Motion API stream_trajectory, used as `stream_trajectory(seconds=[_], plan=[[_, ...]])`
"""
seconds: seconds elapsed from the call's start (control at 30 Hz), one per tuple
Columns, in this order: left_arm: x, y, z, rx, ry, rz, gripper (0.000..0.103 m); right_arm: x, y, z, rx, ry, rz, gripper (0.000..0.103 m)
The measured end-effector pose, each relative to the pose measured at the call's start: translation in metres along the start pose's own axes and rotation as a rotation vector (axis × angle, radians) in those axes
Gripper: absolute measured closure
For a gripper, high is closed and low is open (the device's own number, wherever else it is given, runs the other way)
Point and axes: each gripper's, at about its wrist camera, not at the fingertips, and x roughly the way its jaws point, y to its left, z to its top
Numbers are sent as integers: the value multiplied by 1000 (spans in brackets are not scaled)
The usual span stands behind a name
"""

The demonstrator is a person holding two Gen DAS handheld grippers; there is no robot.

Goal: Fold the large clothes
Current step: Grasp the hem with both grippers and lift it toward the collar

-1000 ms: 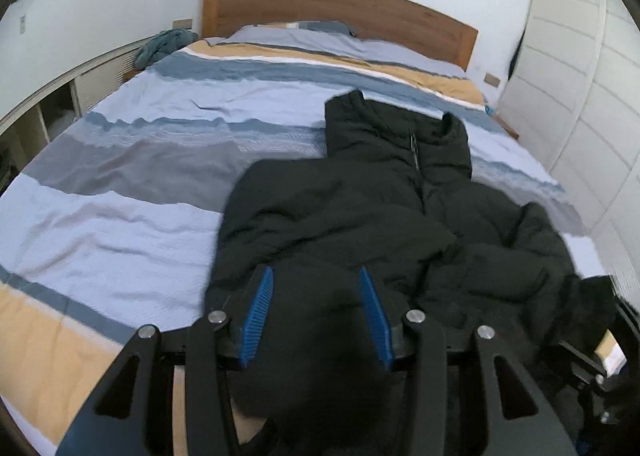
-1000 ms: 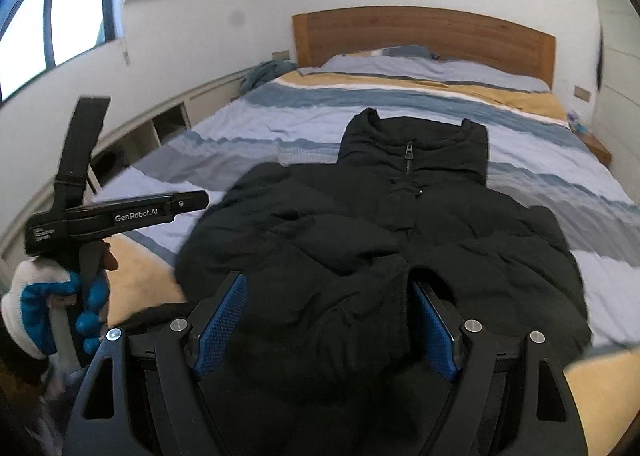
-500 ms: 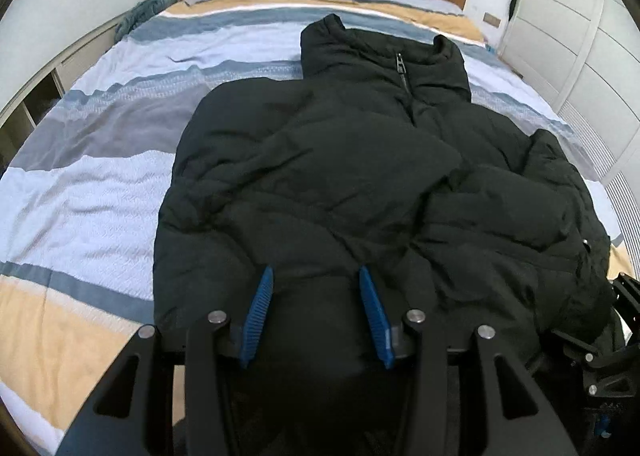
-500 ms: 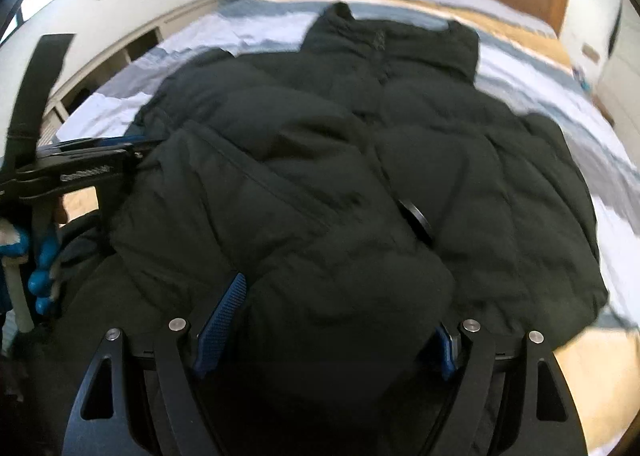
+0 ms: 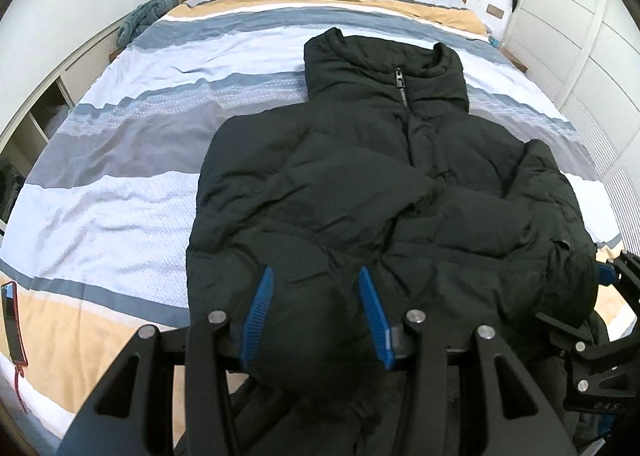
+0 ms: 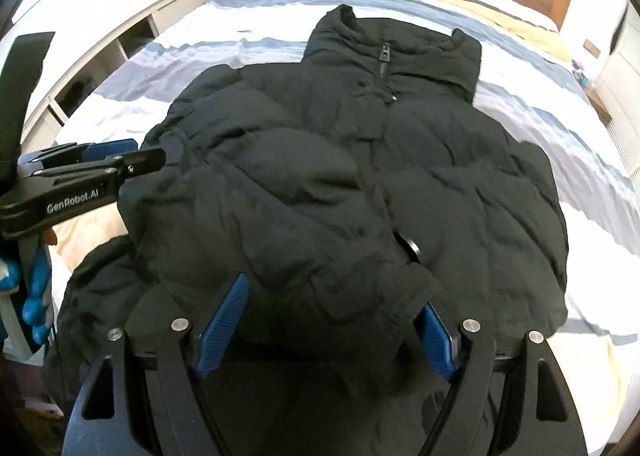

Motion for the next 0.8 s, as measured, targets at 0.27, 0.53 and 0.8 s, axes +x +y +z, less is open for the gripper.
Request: stream_trajectory(seconds=[0.27, 0.53, 0.8], plan=[[33, 2, -3, -5, 85, 21, 59, 30, -7, 1, -17, 79, -15, 24], [53, -6, 0, 22, 138, 55, 59, 39, -27, -8, -7, 147, 14, 24], [45, -5, 16, -2, 170, 28, 59, 15, -38, 4, -32, 138, 89, 24]])
